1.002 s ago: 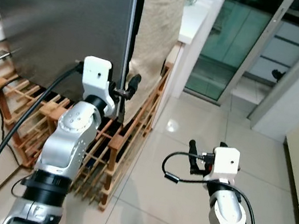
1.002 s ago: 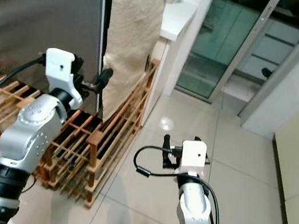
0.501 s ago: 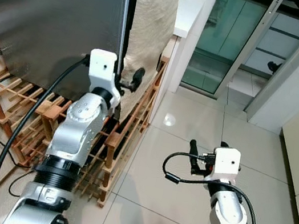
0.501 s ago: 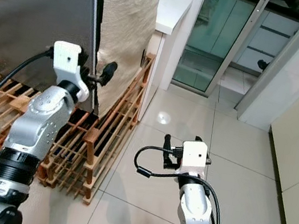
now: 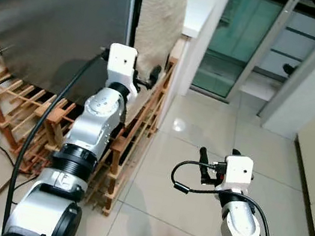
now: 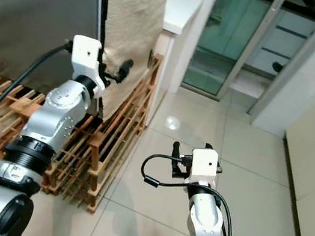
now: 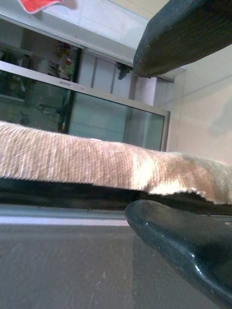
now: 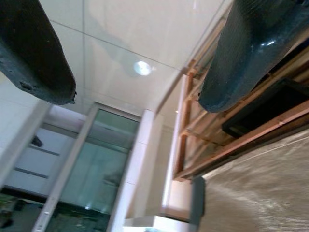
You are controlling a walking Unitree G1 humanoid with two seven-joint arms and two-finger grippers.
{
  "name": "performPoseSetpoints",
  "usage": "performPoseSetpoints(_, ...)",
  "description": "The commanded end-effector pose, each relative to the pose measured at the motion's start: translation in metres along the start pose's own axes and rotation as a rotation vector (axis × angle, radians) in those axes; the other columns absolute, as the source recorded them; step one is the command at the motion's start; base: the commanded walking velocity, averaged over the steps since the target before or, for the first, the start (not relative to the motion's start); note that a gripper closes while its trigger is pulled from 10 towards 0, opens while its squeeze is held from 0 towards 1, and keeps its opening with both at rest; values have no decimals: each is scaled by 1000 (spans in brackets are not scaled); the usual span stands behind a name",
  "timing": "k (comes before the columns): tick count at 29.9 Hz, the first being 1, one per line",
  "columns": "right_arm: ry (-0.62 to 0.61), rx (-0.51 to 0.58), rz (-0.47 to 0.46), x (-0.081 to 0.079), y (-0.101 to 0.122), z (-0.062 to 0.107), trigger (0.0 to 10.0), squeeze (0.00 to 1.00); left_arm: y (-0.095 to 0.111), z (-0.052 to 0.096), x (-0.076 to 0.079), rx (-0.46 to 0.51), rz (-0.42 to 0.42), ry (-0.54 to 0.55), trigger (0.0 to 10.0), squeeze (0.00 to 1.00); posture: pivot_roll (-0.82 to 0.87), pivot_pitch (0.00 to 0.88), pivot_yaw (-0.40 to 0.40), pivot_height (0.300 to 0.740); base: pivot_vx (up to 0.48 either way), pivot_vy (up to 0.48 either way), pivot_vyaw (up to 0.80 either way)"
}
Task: Restocking fridge
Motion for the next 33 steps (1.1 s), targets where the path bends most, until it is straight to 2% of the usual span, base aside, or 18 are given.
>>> performPoseSetpoints(1, 2, -3, 15, 2, -1, 1, 10000, 0, 9, -5, -1, 25, 25, 14, 10000, 0, -122, 0, -57, 740, 0, 0, 0)
performPoseSetpoints(5, 4, -5, 17, 1, -1, 1, 10000, 0, 5, -8, -5, 5, 94, 45, 10000, 0, -124, 0, -57, 740, 0, 0, 0)
performPoseSetpoints(7, 4, -5, 18, 2, -1, 1, 10000, 0, 4, -9, -4, 1, 102, 45, 10000, 0, -124, 0, -56, 740, 0, 0, 0)
performPoseSetpoints(12, 4, -4, 18, 1, -1, 0, 10000, 0, 4, -15, 1, -9, 70, 60, 10000, 0, -126, 0, -52, 740, 0, 0, 0)
performPoseSetpoints(16, 4, -3, 17, 0, -1, 0, 10000, 0, 5, -19, -2, -18, 61, 93, 10000, 0, -131, 0, -46, 740, 0, 0, 0)
performPoseSetpoints(20, -5, 9, 15, 1, 2, 2, 10000, 0, 8, -12, -8, 21, 23, 69, 10000, 0, -139, 0, -29, 740, 0, 0, 0)
performPoseSetpoints(21, -13, 20, 14, 1, 5, 3, 10000, 0, 4, -4, -11, 29, 16, 50, 10000, 0, -138, 0, -24, 740, 0, 0, 0)
performPoseSetpoints(24, -30, 85, 14, 6, 22, 18, 10000, 0, -13, 40, -27, 65, -105, -3, 10000, 0, -133, 0, -17, 740, 0, 0, 0)
performPoseSetpoints(25, -31, 94, 14, 7, 24, 21, 10000, 0, -15, 47, -29, 68, -124, -10, 10000, 0, -133, 0, -17, 740, 0, 0, 0)
performPoseSetpoints(26, -31, 94, 14, 7, 24, 21, 10000, 0, -15, 47, -29, 68, -124, -10, 10000, 0, -133, 0, -17, 740, 0, 0, 0)
performPoseSetpoints(28, -21, 99, 16, 9, 24, 38, 10000, 0, -35, 87, -50, 36, -150, 51, 10000, 0, -123, 0, -6, 740, 0, 0, 0)
performPoseSetpoints(29, -29, 102, 4, 12, 24, 51, 10000, 0, -53, 131, -72, -15, -129, 192, 10000, 0, -120, 0, -1, 740, 0, 0, 0)
performPoseSetpoints(30, -36, 104, 0, 14, 24, 55, 10000, 0, -59, 144, -79, -41, -114, 244, 10000, 0, -119, 0, 0, 740, 0, 0, 0)
performPoseSetpoints(32, -48, 116, 8, 18, 26, 60, 10000, 0, -81, 180, -87, -148, -157, 309, 10000, 0, -119, 0, 10, 740, 0, 0, 0)
performPoseSetpoints(33, -51, 122, 13, 20, 26, 62, 10000, 0, -87, 191, -88, -178, -182, 321, 10000, 0, -116, 0, 11, 740, 0, 0, 0)
Point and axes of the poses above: a point about 5 cm out from each wrist's last joint towards the gripper, its own z axis pointing back from the gripper into the wrist, its own y axis along the axis of the wrist's last joint, x = y × z, the point moved 4 cm from there along -z, pointing out of the wrist towards the gripper, and after that the axes turned 8 degrees about -z, right-handed, at the moved point
